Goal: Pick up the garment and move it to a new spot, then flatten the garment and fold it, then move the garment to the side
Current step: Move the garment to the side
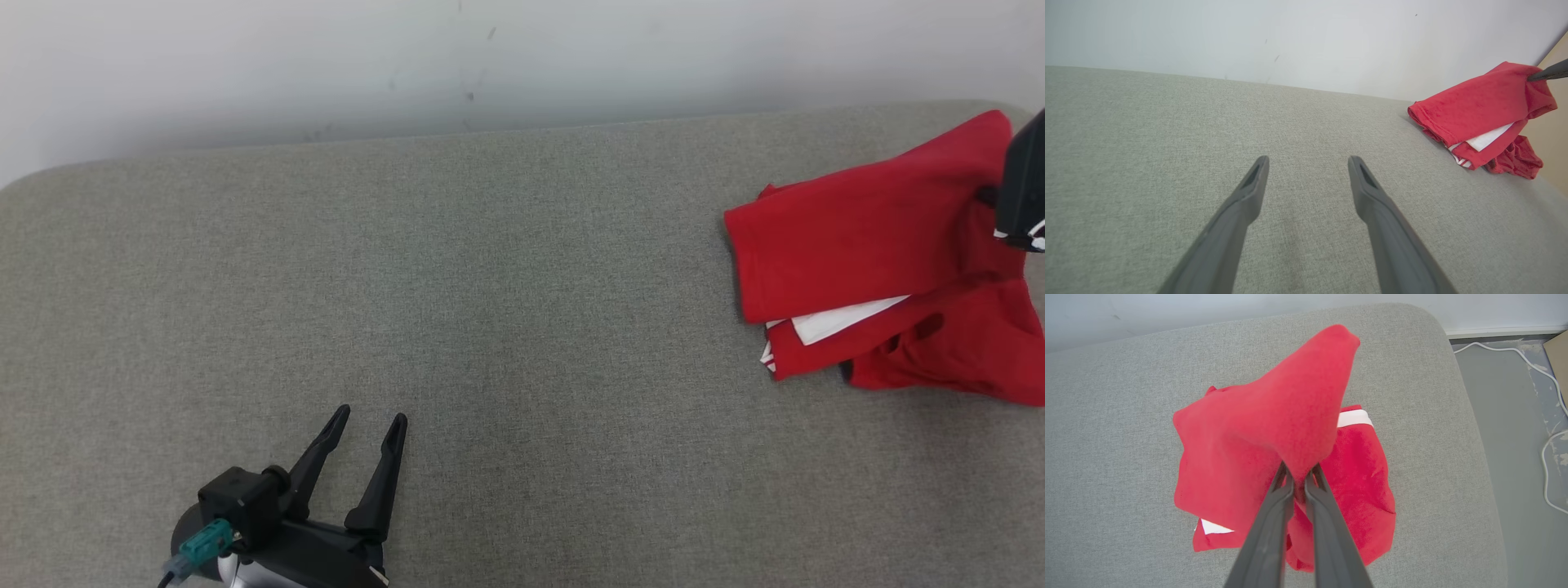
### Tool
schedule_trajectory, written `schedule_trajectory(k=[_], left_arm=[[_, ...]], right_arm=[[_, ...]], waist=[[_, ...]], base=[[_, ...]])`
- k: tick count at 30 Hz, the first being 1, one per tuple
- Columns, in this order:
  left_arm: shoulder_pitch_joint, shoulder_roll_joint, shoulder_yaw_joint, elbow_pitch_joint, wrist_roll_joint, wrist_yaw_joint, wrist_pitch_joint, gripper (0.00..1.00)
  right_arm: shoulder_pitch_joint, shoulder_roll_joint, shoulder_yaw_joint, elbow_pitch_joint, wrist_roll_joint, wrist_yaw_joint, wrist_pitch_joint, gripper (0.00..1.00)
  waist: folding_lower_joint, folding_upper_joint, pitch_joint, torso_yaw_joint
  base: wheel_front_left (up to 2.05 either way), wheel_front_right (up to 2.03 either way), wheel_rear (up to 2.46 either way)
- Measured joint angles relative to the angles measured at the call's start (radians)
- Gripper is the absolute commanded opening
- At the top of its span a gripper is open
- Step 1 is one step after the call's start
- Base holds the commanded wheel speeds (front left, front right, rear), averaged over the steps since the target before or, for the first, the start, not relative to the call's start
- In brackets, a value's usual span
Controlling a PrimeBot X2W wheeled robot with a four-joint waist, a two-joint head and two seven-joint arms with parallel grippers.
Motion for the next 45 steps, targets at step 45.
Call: schedule_trajectory(k=[45], left_arm=[[-0.039, 0.007, -0.016, 0.009, 0.007, -0.025, 0.000, 1.00]], right_arm=[[0.055, -0.103, 0.188, 0.179, -0.250, 0.007, -0.051, 0.00]], waist=[[-0.0002, -0.0002, 0.055, 0.099]], base=[[0.00, 0.00, 0.00]])
